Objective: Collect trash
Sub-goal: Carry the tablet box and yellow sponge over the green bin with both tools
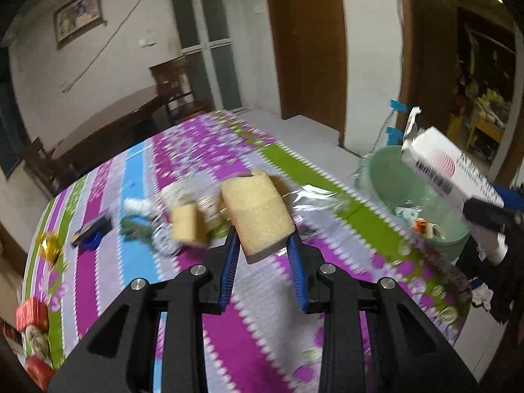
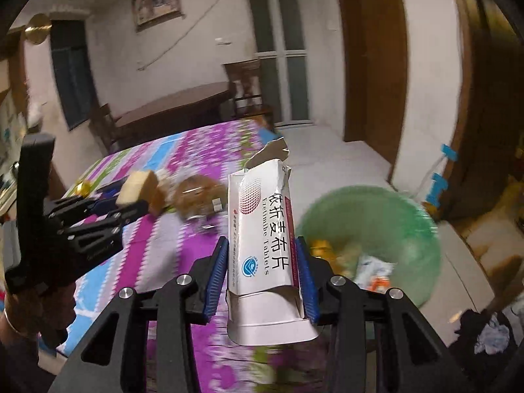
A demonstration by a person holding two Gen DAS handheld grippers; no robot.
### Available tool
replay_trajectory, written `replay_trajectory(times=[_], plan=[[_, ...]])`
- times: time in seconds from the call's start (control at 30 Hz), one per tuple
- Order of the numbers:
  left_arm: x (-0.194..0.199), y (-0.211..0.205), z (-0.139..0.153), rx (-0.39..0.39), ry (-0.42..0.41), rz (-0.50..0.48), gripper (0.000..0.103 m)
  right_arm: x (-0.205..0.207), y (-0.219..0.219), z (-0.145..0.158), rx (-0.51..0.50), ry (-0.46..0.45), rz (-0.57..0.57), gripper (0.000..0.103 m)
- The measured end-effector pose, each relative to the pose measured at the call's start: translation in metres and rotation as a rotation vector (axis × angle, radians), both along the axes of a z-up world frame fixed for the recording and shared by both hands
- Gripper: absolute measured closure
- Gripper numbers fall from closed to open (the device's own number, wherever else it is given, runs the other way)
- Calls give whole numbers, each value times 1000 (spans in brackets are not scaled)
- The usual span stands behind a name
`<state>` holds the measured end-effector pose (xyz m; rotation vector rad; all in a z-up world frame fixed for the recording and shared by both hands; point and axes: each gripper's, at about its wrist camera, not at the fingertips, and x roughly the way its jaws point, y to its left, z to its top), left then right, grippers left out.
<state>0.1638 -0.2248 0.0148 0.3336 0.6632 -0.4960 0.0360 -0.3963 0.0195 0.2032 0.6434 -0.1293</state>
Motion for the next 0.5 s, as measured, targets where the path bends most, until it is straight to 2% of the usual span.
replay_trajectory(times=[0.27, 0.5], plan=[[-7, -63, 8, 33, -40, -118, 75, -20, -71, 14, -3, 24, -138, 60], [-14, -110, 10, 77, -61, -206, 75, -36, -111, 21, 27, 39, -211, 60]])
